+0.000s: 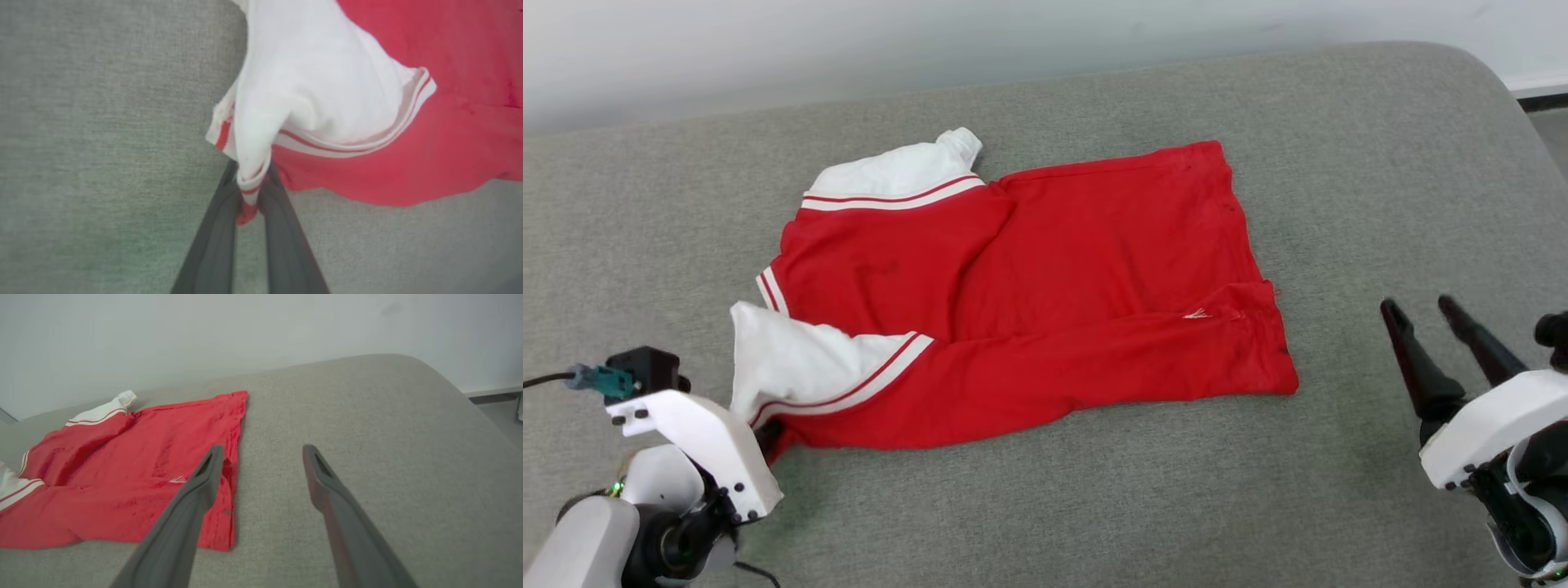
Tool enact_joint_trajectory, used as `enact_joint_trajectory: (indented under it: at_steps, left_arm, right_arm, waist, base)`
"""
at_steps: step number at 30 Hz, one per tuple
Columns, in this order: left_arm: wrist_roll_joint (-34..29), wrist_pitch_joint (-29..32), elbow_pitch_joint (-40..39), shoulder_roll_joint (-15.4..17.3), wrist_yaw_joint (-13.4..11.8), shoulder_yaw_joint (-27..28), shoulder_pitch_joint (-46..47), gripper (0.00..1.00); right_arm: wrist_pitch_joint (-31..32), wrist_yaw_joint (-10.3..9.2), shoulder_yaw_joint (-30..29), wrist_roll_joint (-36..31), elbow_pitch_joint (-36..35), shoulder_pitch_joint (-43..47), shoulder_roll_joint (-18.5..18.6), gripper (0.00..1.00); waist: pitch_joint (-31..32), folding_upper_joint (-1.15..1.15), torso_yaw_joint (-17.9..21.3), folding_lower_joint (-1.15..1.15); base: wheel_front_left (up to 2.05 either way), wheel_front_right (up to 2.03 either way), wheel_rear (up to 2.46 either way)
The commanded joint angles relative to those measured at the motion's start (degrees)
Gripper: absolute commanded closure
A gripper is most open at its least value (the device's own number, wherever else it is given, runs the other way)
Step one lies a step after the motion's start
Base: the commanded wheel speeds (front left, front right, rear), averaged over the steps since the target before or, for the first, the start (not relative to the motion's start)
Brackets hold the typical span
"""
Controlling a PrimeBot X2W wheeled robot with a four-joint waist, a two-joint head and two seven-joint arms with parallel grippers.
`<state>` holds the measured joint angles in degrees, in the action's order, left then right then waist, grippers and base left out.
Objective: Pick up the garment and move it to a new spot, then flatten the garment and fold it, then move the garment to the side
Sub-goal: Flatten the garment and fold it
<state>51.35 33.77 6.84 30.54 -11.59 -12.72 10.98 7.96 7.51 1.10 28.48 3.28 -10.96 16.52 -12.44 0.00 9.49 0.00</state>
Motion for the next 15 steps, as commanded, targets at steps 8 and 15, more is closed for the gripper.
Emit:
enact_joint_trajectory:
  at_steps: [8,15]
  left_arm:
    - [-2.86,-1.13,-7.84,1.58,-1.28,-0.27,1.99,1.0]
    - [-4.92,-1.02,-12.05,0.84,-2.36,-1.85,4.01,1.0]
  right_arm:
    - [20.92,-0.04,2.78,4.71,5.36,-2.69,3.64,0.0]
    - [26.32,-0.04,7.28,6.63,10.28,-8.6,3.13,0.0]
  waist:
    - [-2.13,0.0,-2.6,0.0]
    - [-5.13,0.0,-4.9,0.0]
  base:
    - [0.0,0.0,0.0]
    - [0.0,0.0,0.0]
